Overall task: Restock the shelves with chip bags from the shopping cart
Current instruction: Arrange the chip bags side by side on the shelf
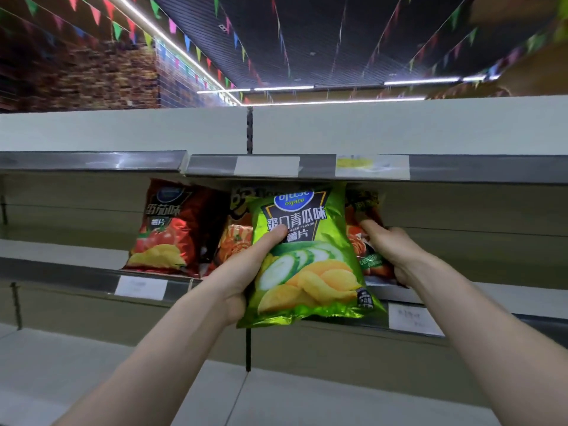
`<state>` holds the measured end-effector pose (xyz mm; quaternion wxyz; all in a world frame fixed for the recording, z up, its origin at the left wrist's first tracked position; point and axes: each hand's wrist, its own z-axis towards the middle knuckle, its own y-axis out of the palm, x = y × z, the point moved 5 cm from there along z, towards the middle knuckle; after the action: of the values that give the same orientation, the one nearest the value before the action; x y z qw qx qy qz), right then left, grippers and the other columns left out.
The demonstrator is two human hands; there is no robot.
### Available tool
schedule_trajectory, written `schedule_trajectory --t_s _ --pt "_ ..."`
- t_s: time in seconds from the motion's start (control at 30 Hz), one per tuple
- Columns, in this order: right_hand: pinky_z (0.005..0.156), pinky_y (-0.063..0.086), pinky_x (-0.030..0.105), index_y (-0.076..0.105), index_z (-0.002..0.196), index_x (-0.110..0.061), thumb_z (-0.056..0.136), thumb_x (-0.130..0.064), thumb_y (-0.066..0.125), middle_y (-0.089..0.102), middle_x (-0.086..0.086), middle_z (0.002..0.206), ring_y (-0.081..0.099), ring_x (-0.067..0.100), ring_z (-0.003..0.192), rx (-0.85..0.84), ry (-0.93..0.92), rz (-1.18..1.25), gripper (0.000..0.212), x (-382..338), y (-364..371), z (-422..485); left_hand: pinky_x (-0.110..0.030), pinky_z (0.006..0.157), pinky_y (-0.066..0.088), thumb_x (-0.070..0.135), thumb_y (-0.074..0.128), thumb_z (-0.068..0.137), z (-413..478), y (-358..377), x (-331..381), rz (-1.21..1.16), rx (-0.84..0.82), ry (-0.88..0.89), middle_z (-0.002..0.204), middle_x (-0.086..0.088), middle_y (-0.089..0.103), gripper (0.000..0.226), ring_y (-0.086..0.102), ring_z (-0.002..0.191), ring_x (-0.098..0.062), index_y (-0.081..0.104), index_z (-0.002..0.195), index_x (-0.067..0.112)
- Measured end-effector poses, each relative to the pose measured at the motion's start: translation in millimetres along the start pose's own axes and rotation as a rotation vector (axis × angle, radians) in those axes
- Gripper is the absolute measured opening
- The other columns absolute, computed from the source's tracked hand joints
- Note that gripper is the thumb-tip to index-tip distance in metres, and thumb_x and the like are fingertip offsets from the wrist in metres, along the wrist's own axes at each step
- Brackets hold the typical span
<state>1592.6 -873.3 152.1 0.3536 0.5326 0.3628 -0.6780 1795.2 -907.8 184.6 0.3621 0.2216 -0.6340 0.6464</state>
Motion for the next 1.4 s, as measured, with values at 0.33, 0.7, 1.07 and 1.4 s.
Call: schedule_trajectory --t_s 0.33,0.7,1.07,1.4 --pt "0.092 0.053 0.051 0.066 0.113 -0.018 0.083 -0.049 0.068 0.071 0.012 0.108 0.069 0.03 0.095 -0.162 -0.04 0.044 0.043 21.1 23.0 55.2 -0.008 0.065 0.037 -0.01 0.01 0.1 3.6 6.9 -0.7 0.34 -0.052 -0.042 0.072 -0.03 0.046 0.048 0.044 0.069 -0.005 0.025 0.068 0.023" --pt "0.052 0.037 0.017 0.059 0.122 -0.001 0.094 -0.039 0.058 0.062 0.015 0.112 0.055 0.019 0.081 0.002 -0.156 -0.122 0.047 -20.6 5.9 69.3 -0.026 0.101 -0.002 -0.017 0.014 0.098 -3.4 13.4 11.9 0.613 -0.135 0.073 0.117 0.024 0.01 0.051 0.034 0.124 -0.022 0.029 0.068 0.021" --pt "0.087 0.049 0.039 0.064 0.095 -0.013 0.098 -0.044 0.046 0.069 0.014 0.106 0.064 0.031 0.091 0.024 -0.198 -0.087 0.036 -32.4 -20.5 10.9 -0.011 0.062 0.042 0.01 0.032 0.104 1.4 22.5 0.4 -0.336 -0.036 0.02 0.064 -0.04 0.051 0.043 0.051 0.061 -0.01 0.038 0.063 0.003" --pt "0.089 0.051 0.037 0.056 0.113 -0.012 0.092 -0.058 0.049 0.066 0.01 0.111 0.064 0.026 0.095 0.017 -0.16 -0.087 0.051 -11.4 0.4 -8.4 -0.036 0.093 0.033 0.06 0.04 0.094 -6.7 51.6 14.4 -0.24 0.292 0.141 0.136 -0.019 0.048 0.068 0.045 0.124 -0.035 0.033 0.139 0.009"
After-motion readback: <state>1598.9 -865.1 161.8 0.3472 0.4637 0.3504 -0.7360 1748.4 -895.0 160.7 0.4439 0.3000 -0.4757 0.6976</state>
